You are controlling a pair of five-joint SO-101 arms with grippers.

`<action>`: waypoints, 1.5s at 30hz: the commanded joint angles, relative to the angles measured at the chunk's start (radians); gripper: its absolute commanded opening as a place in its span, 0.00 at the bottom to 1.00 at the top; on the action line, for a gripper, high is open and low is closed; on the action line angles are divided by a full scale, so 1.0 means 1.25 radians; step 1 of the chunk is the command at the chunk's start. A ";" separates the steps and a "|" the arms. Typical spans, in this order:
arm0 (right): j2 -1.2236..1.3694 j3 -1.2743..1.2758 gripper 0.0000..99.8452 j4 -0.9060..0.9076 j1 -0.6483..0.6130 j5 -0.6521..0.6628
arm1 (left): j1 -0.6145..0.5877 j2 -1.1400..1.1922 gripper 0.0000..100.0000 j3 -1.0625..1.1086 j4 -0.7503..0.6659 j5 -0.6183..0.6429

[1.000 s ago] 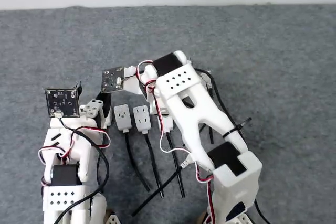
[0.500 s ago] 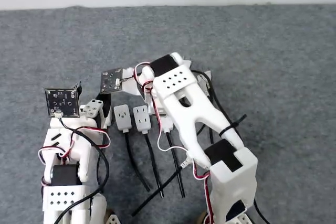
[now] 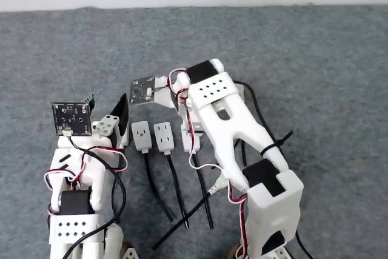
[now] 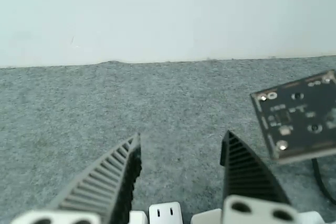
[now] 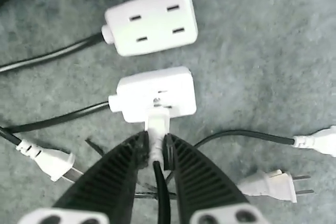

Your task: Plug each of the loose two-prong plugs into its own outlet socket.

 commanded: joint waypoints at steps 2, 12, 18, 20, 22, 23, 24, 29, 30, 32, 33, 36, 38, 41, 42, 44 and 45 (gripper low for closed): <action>-0.013 0.000 0.01 -0.012 -0.019 0.004 | 0.002 -0.009 0.25 -0.009 -0.028 0.006; -0.017 -0.001 0.01 -0.037 -0.034 0.002 | 0.002 -0.009 0.25 -0.009 -0.028 0.006; -0.015 -0.018 0.01 -0.036 -0.036 0.006 | 0.002 -0.009 0.25 -0.009 -0.029 0.006; -0.015 -0.038 0.01 -0.031 -0.036 0.006 | 0.002 -0.009 0.25 -0.009 -0.029 0.006; -0.015 -0.048 0.01 -0.030 -0.040 0.005 | 0.002 -0.007 0.25 -0.009 -0.029 0.006; -0.015 -0.048 0.01 -0.030 -0.047 0.004 | 0.002 -0.007 0.25 -0.009 -0.029 0.006; -0.015 -0.048 0.01 -0.030 -0.052 0.004 | 0.002 -0.007 0.25 -0.009 -0.029 0.006; -0.018 -0.059 0.01 -0.018 -0.057 0.004 | 0.002 -0.007 0.25 -0.009 -0.029 0.006; -0.020 -0.068 0.01 -0.010 -0.057 0.004 | 0.002 -0.007 0.25 -0.009 -0.029 0.006; -0.025 -0.072 0.01 -0.002 -0.058 0.004 | 0.004 -0.007 0.25 -0.009 -0.029 0.006; -0.028 -0.074 0.01 -0.002 -0.058 0.004 | 0.004 -0.007 0.25 -0.009 -0.029 0.006; -0.048 -0.074 0.01 -0.002 -0.057 0.004 | 0.004 -0.007 0.25 -0.009 -0.029 0.006; -0.053 -0.071 0.01 -0.001 -0.057 0.002 | 0.004 -0.007 0.25 -0.009 -0.029 0.006; -0.040 -0.070 0.01 0.012 -0.057 0.002 | 0.004 -0.007 0.25 -0.009 -0.029 0.006; -0.033 -0.070 0.01 0.014 -0.057 0.004 | 0.004 -0.007 0.25 -0.009 -0.029 0.006; -0.018 -0.070 0.01 0.014 -0.052 0.007 | 0.004 -0.007 0.25 -0.009 -0.029 0.006; -0.010 -0.070 0.01 0.014 -0.051 0.009 | 0.004 -0.007 0.25 -0.009 -0.029 0.006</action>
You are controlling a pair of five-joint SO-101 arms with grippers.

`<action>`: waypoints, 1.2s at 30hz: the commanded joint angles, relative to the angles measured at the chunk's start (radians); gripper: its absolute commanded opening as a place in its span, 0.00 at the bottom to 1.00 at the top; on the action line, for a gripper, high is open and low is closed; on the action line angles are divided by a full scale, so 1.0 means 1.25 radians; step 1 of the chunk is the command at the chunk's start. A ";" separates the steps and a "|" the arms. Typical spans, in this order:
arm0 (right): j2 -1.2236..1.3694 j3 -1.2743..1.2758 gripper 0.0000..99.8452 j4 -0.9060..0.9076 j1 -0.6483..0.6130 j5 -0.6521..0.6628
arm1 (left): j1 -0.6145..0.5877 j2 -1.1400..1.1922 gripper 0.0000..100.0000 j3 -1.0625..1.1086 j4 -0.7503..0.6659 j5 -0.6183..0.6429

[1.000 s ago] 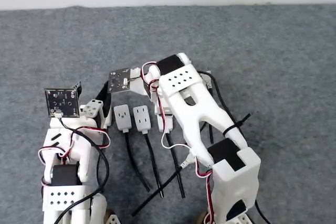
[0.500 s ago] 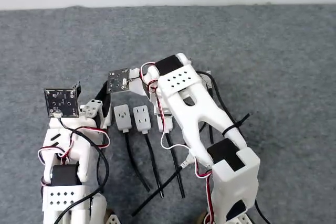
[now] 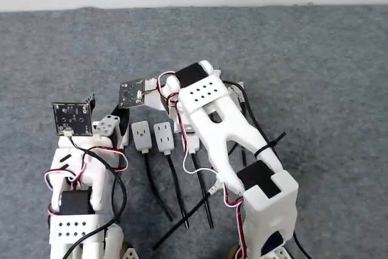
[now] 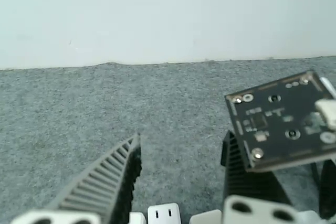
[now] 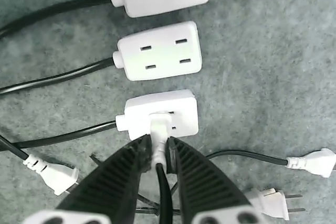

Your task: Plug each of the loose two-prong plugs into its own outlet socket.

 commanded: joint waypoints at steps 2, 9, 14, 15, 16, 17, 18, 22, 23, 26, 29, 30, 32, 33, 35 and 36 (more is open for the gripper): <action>-0.002 -0.039 0.01 0.009 0.003 0.011 | 0.000 -0.007 0.25 -0.009 -0.025 0.006; 0.004 -0.039 0.01 0.004 0.009 0.055 | 0.000 -0.007 0.25 -0.009 -0.025 0.006; 0.004 -0.041 0.01 -0.010 0.017 0.072 | 0.000 -0.007 0.25 -0.008 -0.025 0.006; 0.004 -0.041 0.01 -0.013 0.020 0.072 | 0.000 -0.007 0.25 -0.008 -0.025 0.006; 0.006 -0.041 0.01 -0.013 0.020 0.074 | 0.000 -0.007 0.25 -0.008 -0.025 0.006; 0.006 -0.041 0.01 -0.013 0.021 0.074 | 0.000 -0.007 0.25 -0.008 -0.025 0.006; 0.006 -0.041 0.01 -0.013 0.023 0.075 | 0.000 -0.007 0.25 -0.008 -0.025 0.006; 0.007 -0.039 0.01 -0.012 0.024 0.087 | 0.000 -0.007 0.25 -0.008 -0.025 0.006; 0.013 -0.039 0.01 -0.012 0.024 0.087 | 0.000 -0.007 0.25 -0.008 -0.025 0.006; 0.041 -0.039 0.01 -0.013 0.020 0.086 | 0.000 -0.007 0.25 -0.008 -0.025 0.006; 0.073 -0.039 0.01 -0.013 0.019 0.086 | 0.000 -0.007 0.25 -0.008 -0.025 0.006; 0.080 -0.039 0.01 -0.013 0.021 0.086 | 0.000 -0.007 0.25 -0.008 -0.025 0.006; 0.091 -0.039 0.01 -0.013 0.023 0.085 | 0.000 -0.007 0.25 -0.008 -0.025 0.006; 0.096 -0.039 0.01 -0.013 0.023 0.085 | 0.000 -0.007 0.25 -0.008 -0.025 0.006; 0.105 -0.039 0.01 -0.013 0.020 0.085 | 0.001 -0.007 0.25 -0.008 -0.025 0.006; 0.106 -0.039 0.01 -0.013 0.019 0.085 | 0.001 -0.007 0.25 -0.008 -0.025 0.006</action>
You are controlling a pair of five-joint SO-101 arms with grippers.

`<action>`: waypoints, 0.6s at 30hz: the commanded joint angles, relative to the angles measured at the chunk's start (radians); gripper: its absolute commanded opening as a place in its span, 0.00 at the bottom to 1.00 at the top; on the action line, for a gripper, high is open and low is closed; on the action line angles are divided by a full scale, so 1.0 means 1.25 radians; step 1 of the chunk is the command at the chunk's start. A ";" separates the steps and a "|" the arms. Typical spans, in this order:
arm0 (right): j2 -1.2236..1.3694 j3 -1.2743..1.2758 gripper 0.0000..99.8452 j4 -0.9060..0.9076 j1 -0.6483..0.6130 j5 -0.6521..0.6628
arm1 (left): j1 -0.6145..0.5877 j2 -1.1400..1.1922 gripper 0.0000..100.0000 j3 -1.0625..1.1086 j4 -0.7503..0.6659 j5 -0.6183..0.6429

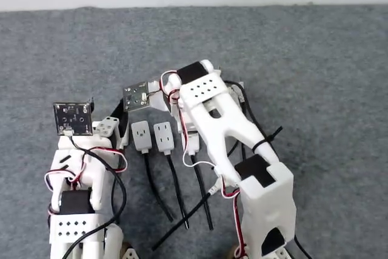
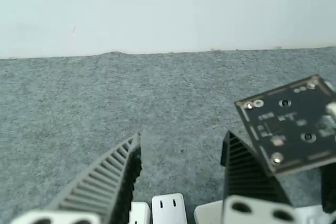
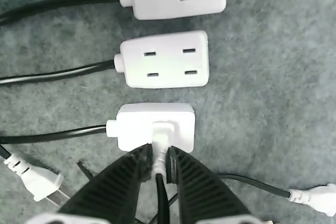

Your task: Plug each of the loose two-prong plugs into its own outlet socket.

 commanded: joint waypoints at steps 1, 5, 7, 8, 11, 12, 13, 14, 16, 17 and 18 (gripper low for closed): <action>0.019 -0.007 0.01 -0.004 -0.004 0.005 | 0.007 -0.010 0.25 -0.023 -0.026 0.006; 0.053 -0.007 0.01 -0.013 -0.004 0.005 | 0.007 -0.010 0.25 -0.018 -0.036 0.005; 0.078 -0.007 0.01 -0.017 -0.001 0.005 | 0.007 -0.010 0.25 -0.017 -0.036 0.005; 0.090 -0.007 0.01 -0.018 0.001 0.005 | 0.007 -0.010 0.25 -0.017 -0.036 0.005; 0.118 -0.007 0.01 -0.021 0.001 0.005 | 0.007 -0.010 0.25 -0.017 -0.036 0.005; 0.125 -0.007 0.01 -0.021 0.001 0.005 | 0.007 -0.010 0.25 -0.017 -0.036 0.005; 0.131 -0.007 0.01 -0.021 0.001 0.005 | 0.007 -0.010 0.25 -0.017 -0.036 0.005; 0.134 -0.007 0.01 -0.021 0.001 0.005 | 0.006 -0.010 0.25 -0.018 -0.036 0.005; 0.144 -0.007 0.01 -0.021 0.001 0.005 | 0.006 -0.010 0.25 -0.019 -0.036 0.005; 0.150 -0.007 0.01 -0.021 0.001 0.005 | 0.006 -0.010 0.25 -0.019 -0.036 0.005; 0.157 -0.007 0.01 -0.021 0.001 0.005 | 0.006 -0.010 0.25 -0.019 -0.036 0.005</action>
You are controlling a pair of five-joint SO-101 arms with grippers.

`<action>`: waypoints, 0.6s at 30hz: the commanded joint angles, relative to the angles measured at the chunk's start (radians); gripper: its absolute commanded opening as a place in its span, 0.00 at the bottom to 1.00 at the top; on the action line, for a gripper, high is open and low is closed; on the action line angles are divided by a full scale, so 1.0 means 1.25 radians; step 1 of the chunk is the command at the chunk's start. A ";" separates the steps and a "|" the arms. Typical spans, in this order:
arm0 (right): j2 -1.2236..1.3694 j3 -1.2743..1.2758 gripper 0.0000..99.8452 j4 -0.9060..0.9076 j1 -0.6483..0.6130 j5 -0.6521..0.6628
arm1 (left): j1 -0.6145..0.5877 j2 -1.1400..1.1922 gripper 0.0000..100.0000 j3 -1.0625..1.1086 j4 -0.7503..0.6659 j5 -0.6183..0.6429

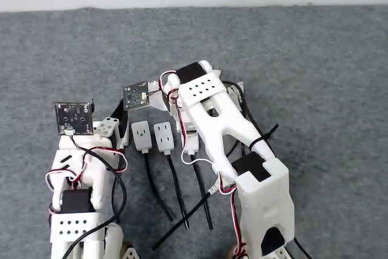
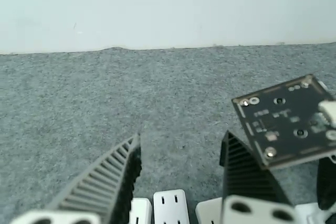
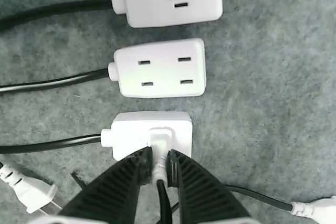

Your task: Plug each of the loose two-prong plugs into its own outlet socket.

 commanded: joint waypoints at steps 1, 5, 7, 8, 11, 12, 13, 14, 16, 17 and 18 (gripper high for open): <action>0.090 0.009 0.01 -0.013 -0.001 0.006 | 0.006 -0.010 0.25 -0.020 -0.037 0.005; 0.101 0.009 0.01 -0.012 0.010 0.006 | 0.005 -0.010 0.25 -0.020 -0.037 0.005; 0.105 0.009 0.01 -0.008 0.020 0.005 | 0.005 -0.010 0.25 -0.020 -0.037 0.005; 0.109 0.009 0.01 -0.006 0.026 0.005 | 0.005 -0.010 0.25 -0.020 -0.037 0.005; 0.128 0.014 0.01 -0.009 0.033 -0.012 | 0.005 -0.010 0.25 -0.020 -0.037 0.005; 0.134 0.017 0.01 -0.009 0.033 -0.014 | 0.005 -0.010 0.25 -0.020 -0.037 0.005; 0.142 0.017 0.01 -0.008 0.033 -0.015 | 0.005 -0.010 0.25 -0.020 -0.037 0.005; 0.147 0.017 0.01 -0.008 0.030 -0.016 | 0.005 -0.010 0.25 -0.020 -0.037 0.005; 0.152 0.017 0.01 -0.008 0.030 -0.016 | 0.005 -0.010 0.25 -0.020 -0.037 0.005; 0.152 0.017 0.01 -0.008 0.030 -0.016 | 0.005 -0.010 0.25 -0.020 -0.037 0.005; 0.155 0.017 0.01 -0.009 0.030 -0.016 | 0.005 -0.010 0.25 -0.020 -0.037 0.005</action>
